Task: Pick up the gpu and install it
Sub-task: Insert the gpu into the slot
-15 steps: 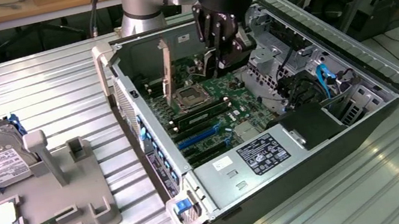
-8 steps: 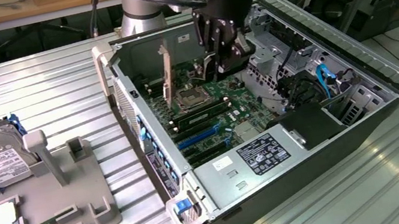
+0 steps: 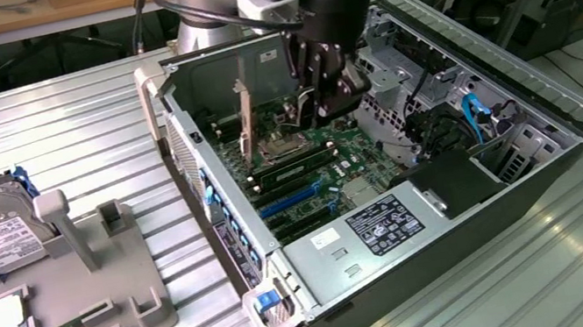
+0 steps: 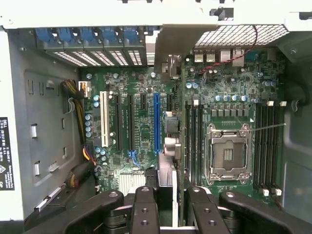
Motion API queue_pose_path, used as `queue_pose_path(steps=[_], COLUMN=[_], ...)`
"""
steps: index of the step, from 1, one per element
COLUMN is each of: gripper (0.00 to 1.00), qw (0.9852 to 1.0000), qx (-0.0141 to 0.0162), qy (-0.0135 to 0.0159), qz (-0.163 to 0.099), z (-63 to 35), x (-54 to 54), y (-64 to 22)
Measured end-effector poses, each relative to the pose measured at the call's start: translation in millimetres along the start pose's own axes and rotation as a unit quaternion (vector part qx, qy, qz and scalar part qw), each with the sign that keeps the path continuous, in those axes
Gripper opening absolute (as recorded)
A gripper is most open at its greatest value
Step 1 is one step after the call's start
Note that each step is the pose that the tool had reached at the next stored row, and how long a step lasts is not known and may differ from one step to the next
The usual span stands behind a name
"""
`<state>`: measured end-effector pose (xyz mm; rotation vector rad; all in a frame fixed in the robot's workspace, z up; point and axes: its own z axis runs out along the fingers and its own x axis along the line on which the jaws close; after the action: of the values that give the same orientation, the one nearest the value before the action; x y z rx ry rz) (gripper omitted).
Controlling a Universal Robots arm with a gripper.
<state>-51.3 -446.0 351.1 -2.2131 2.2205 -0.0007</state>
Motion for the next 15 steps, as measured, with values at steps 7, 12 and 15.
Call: queue_pose_path(steps=[7,12,15], gripper=[0.28,0.28,0.28], qw=[1.0,1.0,1.0], qx=[0.0,0.0,0.0], qy=[0.0,0.0,0.0], qz=[-0.005,-0.005,-0.005], z=[5.4,8.7,10.8], x=[1.7,2.3,2.4], y=[0.0,0.2,0.2])
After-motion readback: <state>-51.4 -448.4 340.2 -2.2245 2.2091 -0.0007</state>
